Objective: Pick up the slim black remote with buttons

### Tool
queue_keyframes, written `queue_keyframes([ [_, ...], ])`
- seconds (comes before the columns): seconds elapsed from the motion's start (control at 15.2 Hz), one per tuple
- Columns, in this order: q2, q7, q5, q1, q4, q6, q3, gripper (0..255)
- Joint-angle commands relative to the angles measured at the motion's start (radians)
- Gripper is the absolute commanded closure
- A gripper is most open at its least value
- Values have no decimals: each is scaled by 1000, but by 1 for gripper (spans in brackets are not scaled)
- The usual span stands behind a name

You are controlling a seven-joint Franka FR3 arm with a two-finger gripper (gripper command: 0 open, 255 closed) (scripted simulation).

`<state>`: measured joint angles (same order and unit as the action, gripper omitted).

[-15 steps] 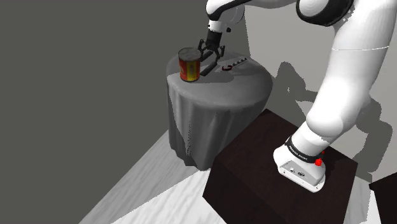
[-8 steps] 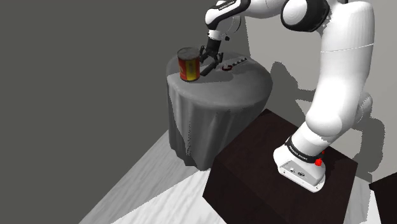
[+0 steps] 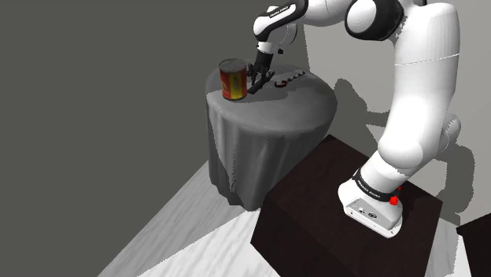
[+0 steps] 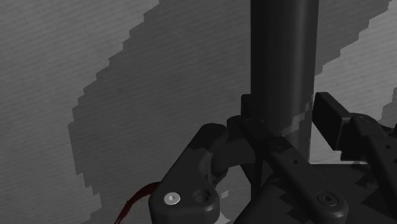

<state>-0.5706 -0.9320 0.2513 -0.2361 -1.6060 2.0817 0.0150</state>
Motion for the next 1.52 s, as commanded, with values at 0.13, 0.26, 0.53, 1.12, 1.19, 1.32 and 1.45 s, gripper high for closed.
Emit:
queue_keyframes([
  [0.13, -6, 0, 1, 1, 1, 1, -1, 255],
  [0.26, -8, 0, 0, 1, 5, 0, -1, 255],
  [0.53, 8, -4, -1, 2, 1, -12, -1, 255],
  [1.12, 62, -25, -11, 2, 41, -104, 3, 255],
  [1.19, 67, -27, -13, 2, 47, -115, 4, 255],
  [1.32, 77, -32, -15, 1, 59, -136, 4, 255],
  [1.45, 82, -35, -16, 1, 66, -149, 5, 255],
])
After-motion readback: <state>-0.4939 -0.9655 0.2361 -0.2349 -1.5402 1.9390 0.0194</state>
